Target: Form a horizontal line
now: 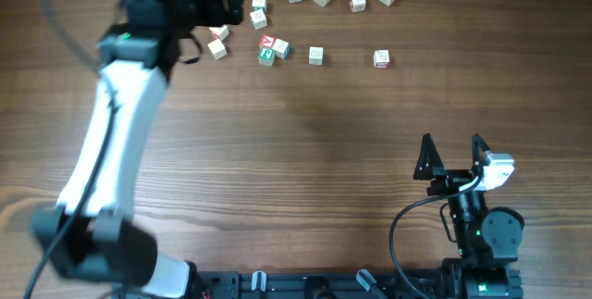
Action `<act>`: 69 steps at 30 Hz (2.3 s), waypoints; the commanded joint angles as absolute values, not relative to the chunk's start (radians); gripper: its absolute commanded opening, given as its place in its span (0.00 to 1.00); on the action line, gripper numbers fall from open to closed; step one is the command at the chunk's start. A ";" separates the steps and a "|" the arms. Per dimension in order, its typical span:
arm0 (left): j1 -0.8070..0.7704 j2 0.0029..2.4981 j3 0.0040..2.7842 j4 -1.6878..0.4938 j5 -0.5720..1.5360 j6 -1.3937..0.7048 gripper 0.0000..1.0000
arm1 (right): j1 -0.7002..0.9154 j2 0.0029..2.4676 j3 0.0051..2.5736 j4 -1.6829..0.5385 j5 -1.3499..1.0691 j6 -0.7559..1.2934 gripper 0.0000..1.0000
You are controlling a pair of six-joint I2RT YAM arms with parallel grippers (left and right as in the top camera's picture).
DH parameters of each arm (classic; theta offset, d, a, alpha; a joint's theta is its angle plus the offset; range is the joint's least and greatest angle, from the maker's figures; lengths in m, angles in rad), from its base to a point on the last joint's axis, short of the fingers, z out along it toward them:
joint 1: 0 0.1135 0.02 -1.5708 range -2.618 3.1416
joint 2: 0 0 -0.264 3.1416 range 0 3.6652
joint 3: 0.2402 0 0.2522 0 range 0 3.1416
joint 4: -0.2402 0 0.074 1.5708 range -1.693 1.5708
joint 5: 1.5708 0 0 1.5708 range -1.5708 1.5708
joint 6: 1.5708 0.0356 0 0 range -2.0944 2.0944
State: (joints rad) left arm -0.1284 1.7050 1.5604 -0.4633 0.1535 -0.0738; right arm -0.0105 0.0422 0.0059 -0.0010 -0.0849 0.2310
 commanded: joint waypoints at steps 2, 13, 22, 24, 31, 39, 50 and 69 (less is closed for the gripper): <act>-0.120 1.877 1.553 -0.434 -0.039 -0.251 1.00 | -0.014 0.042 0.006 0.001 -0.068 0.239 1.00; -0.119 2.109 1.553 -0.454 -0.120 -0.506 1.00 | -0.014 0.042 0.006 0.000 -0.069 0.240 1.00; -0.119 2.227 1.552 -0.403 -0.159 -0.599 1.00 | -0.014 0.042 0.006 0.000 -0.069 0.275 1.00; -0.118 2.254 1.552 -0.377 -0.159 -0.599 0.98 | -0.014 0.042 0.006 0.000 -0.068 0.293 1.00; -0.115 2.273 1.552 -0.364 -0.159 -0.510 0.28 | -0.014 0.042 0.006 0.000 -0.069 0.292 1.00; -0.115 2.072 1.552 -0.556 -0.159 -0.259 0.13 | -0.014 0.042 0.006 0.000 -0.069 0.292 1.00; -0.113 1.624 1.552 -1.171 -0.200 -0.134 0.05 | -0.014 0.042 0.006 0.000 -0.069 0.292 1.00; 0.133 1.587 0.916 -0.711 -0.233 -0.093 0.04 | -0.014 0.042 0.006 0.000 -0.068 0.292 1.00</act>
State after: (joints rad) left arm 0.0769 1.5826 0.9920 -0.8085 -0.2173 -0.1089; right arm -0.0105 0.0422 0.0063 -0.0021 -0.0818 0.2844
